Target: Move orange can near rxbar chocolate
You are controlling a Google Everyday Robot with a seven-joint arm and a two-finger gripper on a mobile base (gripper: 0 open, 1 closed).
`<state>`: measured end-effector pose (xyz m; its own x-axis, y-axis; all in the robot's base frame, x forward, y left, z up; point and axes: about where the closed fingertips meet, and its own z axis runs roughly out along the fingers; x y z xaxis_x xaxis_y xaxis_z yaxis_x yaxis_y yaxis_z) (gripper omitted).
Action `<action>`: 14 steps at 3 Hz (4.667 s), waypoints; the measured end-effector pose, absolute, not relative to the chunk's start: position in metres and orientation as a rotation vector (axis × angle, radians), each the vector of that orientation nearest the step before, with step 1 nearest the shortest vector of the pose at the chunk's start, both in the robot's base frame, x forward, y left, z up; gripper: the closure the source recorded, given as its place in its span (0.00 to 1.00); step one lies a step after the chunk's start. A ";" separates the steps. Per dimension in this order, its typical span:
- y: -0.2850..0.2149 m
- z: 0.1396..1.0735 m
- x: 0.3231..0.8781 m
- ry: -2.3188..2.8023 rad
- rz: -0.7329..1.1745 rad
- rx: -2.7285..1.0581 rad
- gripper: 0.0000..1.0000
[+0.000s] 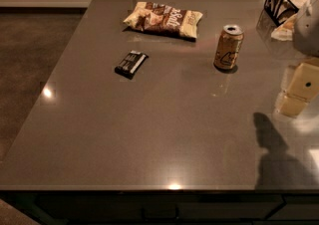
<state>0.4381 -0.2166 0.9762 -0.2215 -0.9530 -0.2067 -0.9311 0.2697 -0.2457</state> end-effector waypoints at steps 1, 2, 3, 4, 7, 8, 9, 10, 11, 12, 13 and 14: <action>-0.217 0.976 0.438 2.232 -0.099 -1.724 0.00; -0.214 0.977 0.448 2.246 -0.074 -1.691 0.00; -0.215 0.970 0.489 2.297 -0.004 -1.504 0.00; -0.220 0.964 0.525 2.344 0.033 -1.293 0.00; -0.223 0.949 0.616 2.293 0.019 -0.835 0.00; -0.221 0.944 0.645 2.269 0.028 -0.758 0.00; -0.219 0.931 0.666 2.280 0.068 -0.703 0.00; -0.221 0.920 0.677 2.298 0.087 -0.675 0.00; -0.221 0.913 0.682 2.310 0.108 -0.668 0.18; -0.214 0.911 0.682 2.310 0.130 -0.681 0.41; -0.199 0.913 0.678 2.303 0.158 -0.727 0.64; -0.162 0.923 0.671 2.265 0.197 -0.840 0.87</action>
Offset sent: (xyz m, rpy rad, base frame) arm 0.0227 0.0051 -0.0031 0.0539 0.0333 -0.0520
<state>0.6712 -0.1622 0.9233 -0.5426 -0.5144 -0.6641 -0.6213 0.7778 -0.0949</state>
